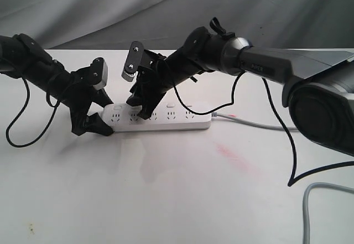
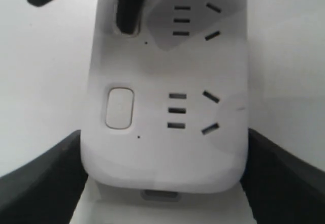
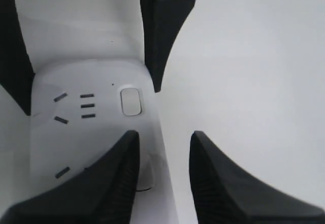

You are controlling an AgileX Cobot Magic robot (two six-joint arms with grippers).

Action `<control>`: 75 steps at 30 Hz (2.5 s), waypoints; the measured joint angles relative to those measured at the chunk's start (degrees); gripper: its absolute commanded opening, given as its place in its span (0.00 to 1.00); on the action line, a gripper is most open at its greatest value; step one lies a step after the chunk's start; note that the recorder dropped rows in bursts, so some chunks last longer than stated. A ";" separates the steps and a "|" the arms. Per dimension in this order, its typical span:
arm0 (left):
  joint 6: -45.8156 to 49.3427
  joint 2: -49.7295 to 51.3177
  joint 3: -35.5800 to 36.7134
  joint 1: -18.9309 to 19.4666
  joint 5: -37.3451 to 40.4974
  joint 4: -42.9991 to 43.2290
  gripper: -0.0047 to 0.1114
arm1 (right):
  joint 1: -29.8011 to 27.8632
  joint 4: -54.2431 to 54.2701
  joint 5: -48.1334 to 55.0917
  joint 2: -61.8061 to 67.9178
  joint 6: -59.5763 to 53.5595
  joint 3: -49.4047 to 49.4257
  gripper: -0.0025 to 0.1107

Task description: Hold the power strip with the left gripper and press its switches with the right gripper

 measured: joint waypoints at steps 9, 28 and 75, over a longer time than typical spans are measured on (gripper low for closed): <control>0.00 0.00 0.00 0.00 0.00 0.00 0.50 | 0.00 -1.25 -1.18 0.48 0.09 0.00 0.30; 0.00 0.00 0.00 0.00 0.00 0.00 0.50 | 0.00 -2.23 -1.15 1.94 2.00 -0.83 0.30; 0.00 0.00 0.00 0.00 -0.11 0.00 0.50 | -2.62 -5.72 4.58 -3.47 3.15 0.89 0.30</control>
